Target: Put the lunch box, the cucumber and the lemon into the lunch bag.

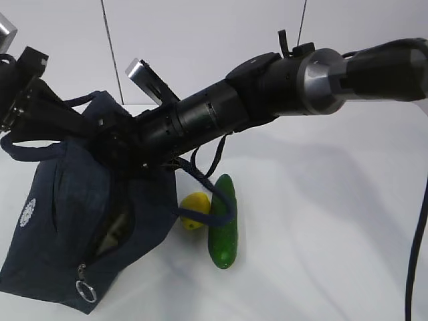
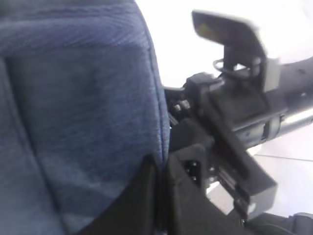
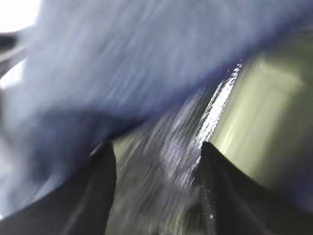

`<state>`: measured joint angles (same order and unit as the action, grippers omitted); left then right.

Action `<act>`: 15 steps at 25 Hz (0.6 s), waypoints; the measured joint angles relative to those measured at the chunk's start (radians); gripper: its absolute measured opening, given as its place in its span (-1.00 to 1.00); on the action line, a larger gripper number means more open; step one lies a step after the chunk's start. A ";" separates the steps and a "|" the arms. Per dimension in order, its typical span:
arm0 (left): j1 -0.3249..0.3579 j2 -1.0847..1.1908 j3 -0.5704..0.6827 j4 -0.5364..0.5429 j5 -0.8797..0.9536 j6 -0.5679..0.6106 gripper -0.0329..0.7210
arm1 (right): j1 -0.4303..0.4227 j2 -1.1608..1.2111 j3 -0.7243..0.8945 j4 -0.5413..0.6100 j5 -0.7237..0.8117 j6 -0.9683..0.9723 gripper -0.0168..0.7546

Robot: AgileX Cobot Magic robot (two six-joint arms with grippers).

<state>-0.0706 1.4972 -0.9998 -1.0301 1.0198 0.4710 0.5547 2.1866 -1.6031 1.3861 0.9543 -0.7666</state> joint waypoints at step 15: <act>0.048 0.000 -0.005 0.103 -0.007 0.000 -0.91 | -0.048 0.000 -0.002 0.035 0.163 -0.015 0.07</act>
<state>-0.0227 1.4972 -1.0047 -0.9268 1.0132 0.4710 0.5072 2.1866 -1.6047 1.4213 1.1168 -0.7818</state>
